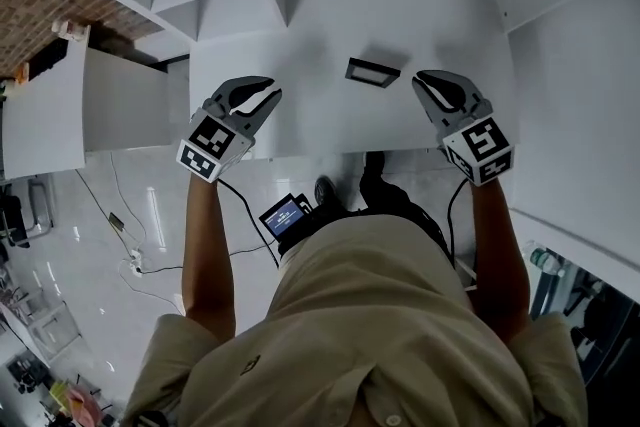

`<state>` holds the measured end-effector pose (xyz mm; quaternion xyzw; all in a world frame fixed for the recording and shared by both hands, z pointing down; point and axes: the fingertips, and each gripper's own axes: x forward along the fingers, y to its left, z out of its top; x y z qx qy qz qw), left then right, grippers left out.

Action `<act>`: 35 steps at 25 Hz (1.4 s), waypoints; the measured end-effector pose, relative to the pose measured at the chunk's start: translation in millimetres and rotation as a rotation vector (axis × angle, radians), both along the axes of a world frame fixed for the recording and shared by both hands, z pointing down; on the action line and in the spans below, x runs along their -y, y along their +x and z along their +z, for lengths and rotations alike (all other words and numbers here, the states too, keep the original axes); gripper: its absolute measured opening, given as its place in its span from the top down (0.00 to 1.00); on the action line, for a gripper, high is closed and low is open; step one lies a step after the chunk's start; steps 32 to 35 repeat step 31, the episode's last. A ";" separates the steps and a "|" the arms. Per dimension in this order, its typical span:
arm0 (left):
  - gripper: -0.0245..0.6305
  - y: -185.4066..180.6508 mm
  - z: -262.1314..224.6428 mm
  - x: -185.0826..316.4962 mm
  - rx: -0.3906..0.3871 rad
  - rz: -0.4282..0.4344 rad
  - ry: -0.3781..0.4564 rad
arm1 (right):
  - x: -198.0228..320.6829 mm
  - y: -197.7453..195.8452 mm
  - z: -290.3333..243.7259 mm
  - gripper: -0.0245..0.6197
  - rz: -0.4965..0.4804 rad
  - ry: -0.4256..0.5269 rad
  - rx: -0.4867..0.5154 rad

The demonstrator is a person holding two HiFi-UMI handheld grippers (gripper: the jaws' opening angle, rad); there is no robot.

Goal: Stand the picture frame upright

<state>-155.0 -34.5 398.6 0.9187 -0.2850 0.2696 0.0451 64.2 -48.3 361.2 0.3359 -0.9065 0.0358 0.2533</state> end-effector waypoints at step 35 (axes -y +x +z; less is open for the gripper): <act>0.85 27.7 -148.8 -105.7 -0.210 0.048 0.174 | -142.4 -17.2 -115.7 0.96 0.059 0.082 0.131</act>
